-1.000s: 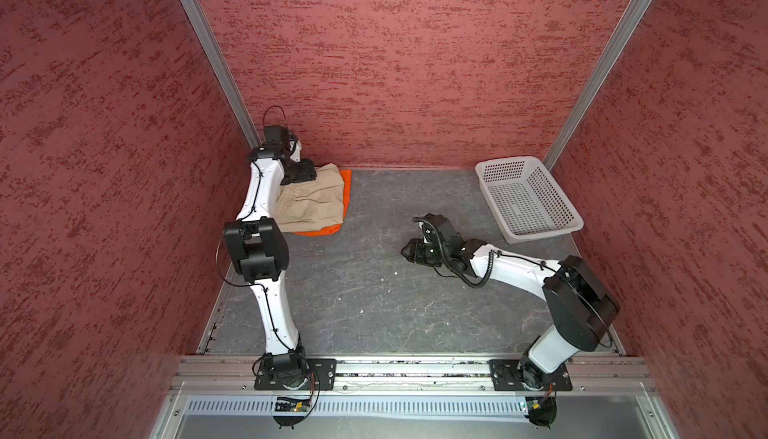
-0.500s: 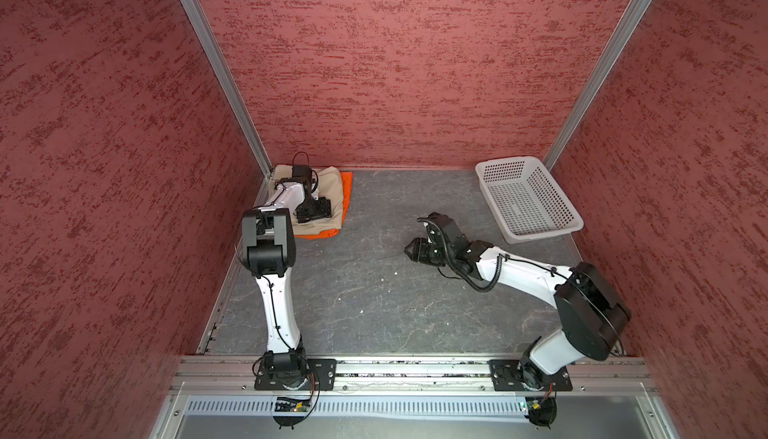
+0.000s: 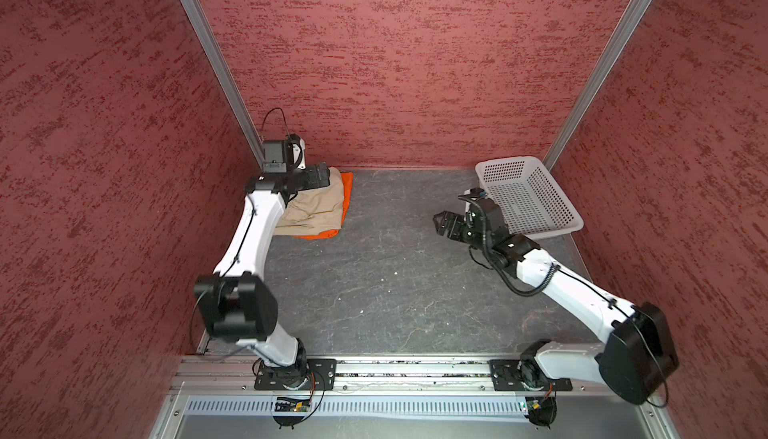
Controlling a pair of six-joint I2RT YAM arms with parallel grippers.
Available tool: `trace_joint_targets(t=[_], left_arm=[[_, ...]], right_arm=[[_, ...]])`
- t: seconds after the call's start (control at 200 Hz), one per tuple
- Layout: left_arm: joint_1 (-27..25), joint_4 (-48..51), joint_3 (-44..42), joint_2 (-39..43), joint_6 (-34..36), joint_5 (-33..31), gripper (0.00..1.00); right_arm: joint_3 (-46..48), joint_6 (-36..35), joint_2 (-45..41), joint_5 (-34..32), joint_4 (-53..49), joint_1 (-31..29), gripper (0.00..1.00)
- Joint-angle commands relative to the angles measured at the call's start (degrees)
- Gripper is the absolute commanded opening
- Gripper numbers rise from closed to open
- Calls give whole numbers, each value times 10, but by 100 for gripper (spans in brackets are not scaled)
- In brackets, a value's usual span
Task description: Fold and stack the shorts
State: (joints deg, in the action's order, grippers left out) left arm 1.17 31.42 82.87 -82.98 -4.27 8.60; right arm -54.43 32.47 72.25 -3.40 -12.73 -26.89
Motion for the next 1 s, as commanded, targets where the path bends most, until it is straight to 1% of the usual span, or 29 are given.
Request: trace_joint_targets(t=[0.0,0.1,0.21,0.341,0.411,0.456,0.491,0.556,0.621,0.661,0.756,0.852,0.912,0.962,0.997], left_arm=[[-9,-158,-164,103,-8,-31,100],[-15,-272,-327,213,-6,-61,99],[-22,-337,-466,293,5,-110,100],[-36,-405,-598,359,2,-167,100],[-40,-458,-661,380,1,-197,100],[-39,-503,-700,383,-1,-207,100],[-39,-530,-720,382,1,-197,99],[-38,-575,-739,363,8,-174,100],[-39,-637,-748,318,12,-174,99],[-39,-649,-737,291,13,-174,100],[-39,-718,-716,202,18,-167,100],[-39,-800,-690,111,24,-151,99],[-50,-753,-645,79,45,-177,99],[-49,-761,-627,51,60,-187,99],[-42,-799,-630,26,67,-169,99]], right_arm=[[17,-101,-52,-93,-20,47,99],[51,-151,-94,-111,10,102,99],[109,-191,-127,-122,69,158,99],[197,-230,-157,-138,163,198,99],[240,-245,-166,-131,215,215,99],[269,-255,-167,-125,249,222,99],[289,-265,-165,-124,277,227,99],[321,-277,-157,-123,319,233,99],[344,-286,-145,-120,350,238,99],[354,-292,-138,-120,365,239,99],[381,-298,-124,-127,408,242,99],[427,-302,-110,-128,494,247,99],[429,-303,-106,-118,508,253,99],[433,-312,-96,-95,535,258,99],[435,-317,-87,-85,559,260,99]])
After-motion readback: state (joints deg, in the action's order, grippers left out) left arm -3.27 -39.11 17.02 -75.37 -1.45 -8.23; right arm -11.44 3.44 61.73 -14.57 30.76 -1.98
